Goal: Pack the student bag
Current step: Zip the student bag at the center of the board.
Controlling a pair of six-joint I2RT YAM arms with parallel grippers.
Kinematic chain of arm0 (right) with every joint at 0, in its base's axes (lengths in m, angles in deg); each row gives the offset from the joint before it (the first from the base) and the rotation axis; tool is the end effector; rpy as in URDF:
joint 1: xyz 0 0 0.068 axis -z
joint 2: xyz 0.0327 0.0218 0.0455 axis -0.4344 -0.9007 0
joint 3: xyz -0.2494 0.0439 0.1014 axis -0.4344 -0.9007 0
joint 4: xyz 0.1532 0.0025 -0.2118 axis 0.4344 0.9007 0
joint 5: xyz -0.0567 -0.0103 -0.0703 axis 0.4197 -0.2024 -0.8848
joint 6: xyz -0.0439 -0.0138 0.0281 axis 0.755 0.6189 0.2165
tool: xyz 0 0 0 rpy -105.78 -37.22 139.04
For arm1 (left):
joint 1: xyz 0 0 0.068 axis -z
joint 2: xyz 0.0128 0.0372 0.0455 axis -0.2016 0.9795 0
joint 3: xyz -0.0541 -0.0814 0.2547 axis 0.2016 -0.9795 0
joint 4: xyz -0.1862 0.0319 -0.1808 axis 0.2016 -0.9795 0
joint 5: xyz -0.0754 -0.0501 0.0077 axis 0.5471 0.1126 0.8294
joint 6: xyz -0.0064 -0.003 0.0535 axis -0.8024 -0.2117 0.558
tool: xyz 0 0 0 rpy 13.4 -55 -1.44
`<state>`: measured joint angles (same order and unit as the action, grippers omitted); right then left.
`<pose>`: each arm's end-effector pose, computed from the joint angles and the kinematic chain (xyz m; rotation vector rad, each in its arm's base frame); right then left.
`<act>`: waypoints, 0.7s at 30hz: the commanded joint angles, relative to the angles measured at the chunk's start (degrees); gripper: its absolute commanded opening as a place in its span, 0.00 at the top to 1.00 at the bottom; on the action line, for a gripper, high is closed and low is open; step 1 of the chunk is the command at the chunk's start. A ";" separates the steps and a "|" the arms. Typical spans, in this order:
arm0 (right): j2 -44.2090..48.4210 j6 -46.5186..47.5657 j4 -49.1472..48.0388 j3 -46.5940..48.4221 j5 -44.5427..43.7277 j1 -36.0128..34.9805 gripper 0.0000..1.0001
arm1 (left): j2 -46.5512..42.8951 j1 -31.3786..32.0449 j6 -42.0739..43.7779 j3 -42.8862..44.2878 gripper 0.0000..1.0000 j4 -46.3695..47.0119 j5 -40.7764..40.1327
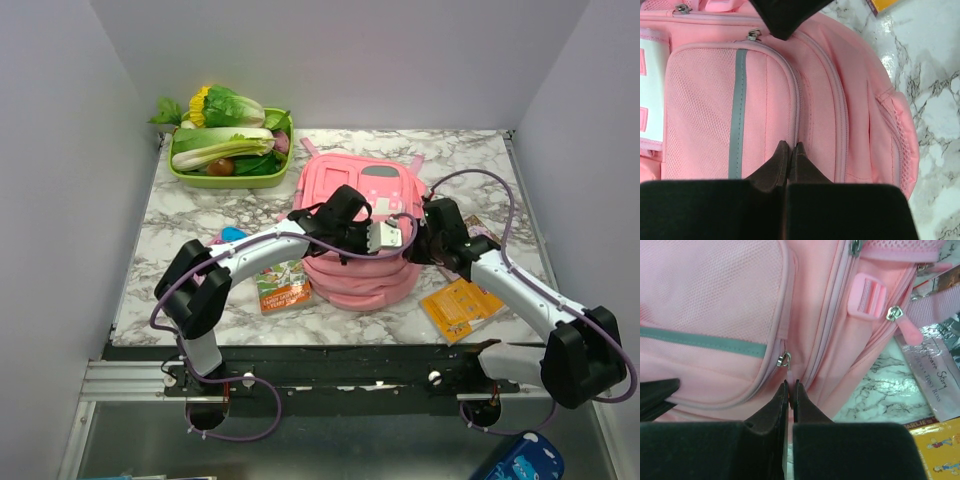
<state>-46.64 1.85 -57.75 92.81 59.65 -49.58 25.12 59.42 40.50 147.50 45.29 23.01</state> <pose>0.2265 0.0982 0.2306 0.0435 2.4397 0.3316 0.2475 -0.2959 0.2451 1.6960 1.6593 -0.6546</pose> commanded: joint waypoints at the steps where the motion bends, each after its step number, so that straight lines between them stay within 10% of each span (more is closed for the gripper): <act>1: -3.36 3.77 1.02 2.77 -6.04 2.56 0.99 | -2.67 -0.86 2.73 2.45 1.00 -9.36 3.73; 9: -6.27 1.75 -1.27 6.20 -9.73 2.65 0.97 | -2.58 0.11 4.32 3.50 1.00 -12.09 4.78; 15: -3.02 -1.94 0.22 5.68 -15.53 2.92 0.40 | -2.40 -0.24 1.69 3.50 1.00 -9.55 3.20; 21: 0.06 -6.43 -1.17 4.45 -19.06 5.20 0.33 | -5.30 -2.35 -0.43 2.54 1.00 -6.82 3.81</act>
<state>-48.74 -1.39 -57.68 97.44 46.23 -45.69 24.63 58.61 42.11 149.92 38.04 24.15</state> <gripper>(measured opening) 0.687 0.017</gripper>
